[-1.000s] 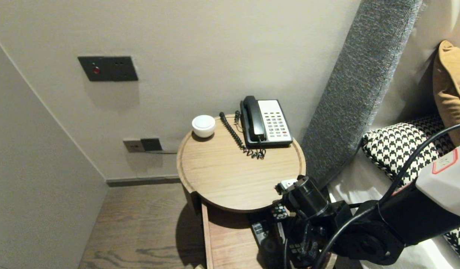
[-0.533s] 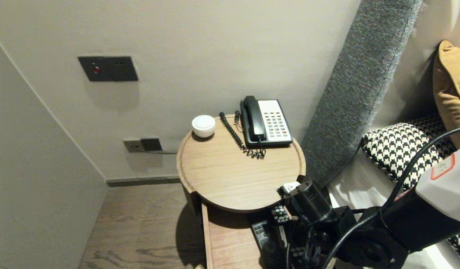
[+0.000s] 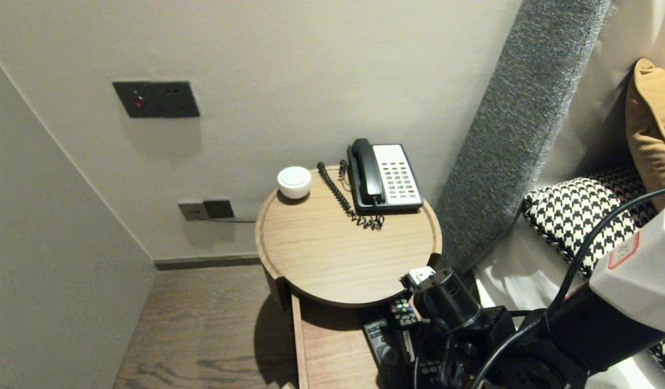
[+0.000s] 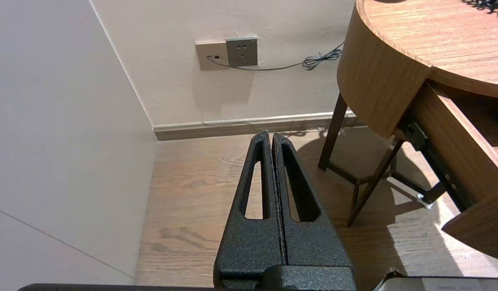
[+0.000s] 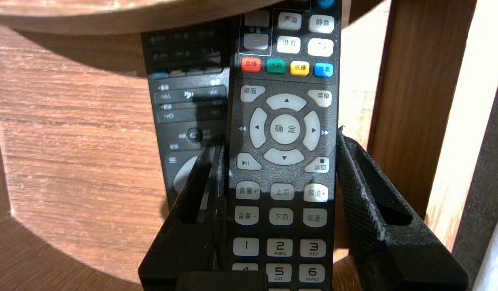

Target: Put the remote controls on the table in the drawer one by one

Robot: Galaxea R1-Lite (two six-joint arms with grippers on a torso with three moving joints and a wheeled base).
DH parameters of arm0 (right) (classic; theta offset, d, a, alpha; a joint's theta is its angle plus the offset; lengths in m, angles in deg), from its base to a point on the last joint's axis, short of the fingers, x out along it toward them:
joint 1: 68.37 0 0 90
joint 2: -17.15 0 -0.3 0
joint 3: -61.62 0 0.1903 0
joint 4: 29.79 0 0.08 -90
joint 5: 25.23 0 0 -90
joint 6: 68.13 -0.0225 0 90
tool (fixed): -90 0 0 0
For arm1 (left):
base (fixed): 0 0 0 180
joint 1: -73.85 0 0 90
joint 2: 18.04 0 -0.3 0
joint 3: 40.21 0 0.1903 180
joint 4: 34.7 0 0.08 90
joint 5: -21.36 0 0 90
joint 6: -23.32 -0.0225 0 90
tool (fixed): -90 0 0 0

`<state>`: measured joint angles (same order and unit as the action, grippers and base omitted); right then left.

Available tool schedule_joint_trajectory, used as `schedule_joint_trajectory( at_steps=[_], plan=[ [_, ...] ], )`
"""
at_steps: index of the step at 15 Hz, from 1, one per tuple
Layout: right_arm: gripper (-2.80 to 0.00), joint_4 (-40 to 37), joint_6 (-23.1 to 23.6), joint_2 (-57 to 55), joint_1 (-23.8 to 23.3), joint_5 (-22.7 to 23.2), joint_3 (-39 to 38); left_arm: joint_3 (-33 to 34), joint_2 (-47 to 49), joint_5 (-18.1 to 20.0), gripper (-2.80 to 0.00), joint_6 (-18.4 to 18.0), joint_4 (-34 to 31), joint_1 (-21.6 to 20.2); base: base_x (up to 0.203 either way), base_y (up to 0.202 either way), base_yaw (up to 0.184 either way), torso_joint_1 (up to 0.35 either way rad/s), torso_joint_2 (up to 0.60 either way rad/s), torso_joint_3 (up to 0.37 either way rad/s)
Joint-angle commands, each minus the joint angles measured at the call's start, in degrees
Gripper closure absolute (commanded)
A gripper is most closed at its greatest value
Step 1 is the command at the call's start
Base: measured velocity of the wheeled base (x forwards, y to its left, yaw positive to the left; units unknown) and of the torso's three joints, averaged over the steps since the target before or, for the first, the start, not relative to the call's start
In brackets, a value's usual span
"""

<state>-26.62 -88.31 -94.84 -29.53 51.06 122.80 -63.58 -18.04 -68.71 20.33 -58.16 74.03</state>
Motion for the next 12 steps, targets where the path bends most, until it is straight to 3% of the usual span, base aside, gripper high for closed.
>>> schedule_joint_trajectory(
  at_steps=[1, 12],
  plan=[
    [0.00, 0.3, 0.0, -0.9, -0.1, -0.1, -0.1, 0.0, 0.0, 0.0, 0.00, 0.0, 0.0, 0.0, 0.000, 0.000, 0.000, 0.000, 0.00, 0.000],
    [0.00, 1.5, 0.4, -2.3, -0.3, 0.1, -2.1, 0.0, 0.0, 0.0, 0.00, 0.0, 0.0, 0.0, 0.000, 0.000, 0.000, 0.000, 0.00, 0.000]
  ],
)
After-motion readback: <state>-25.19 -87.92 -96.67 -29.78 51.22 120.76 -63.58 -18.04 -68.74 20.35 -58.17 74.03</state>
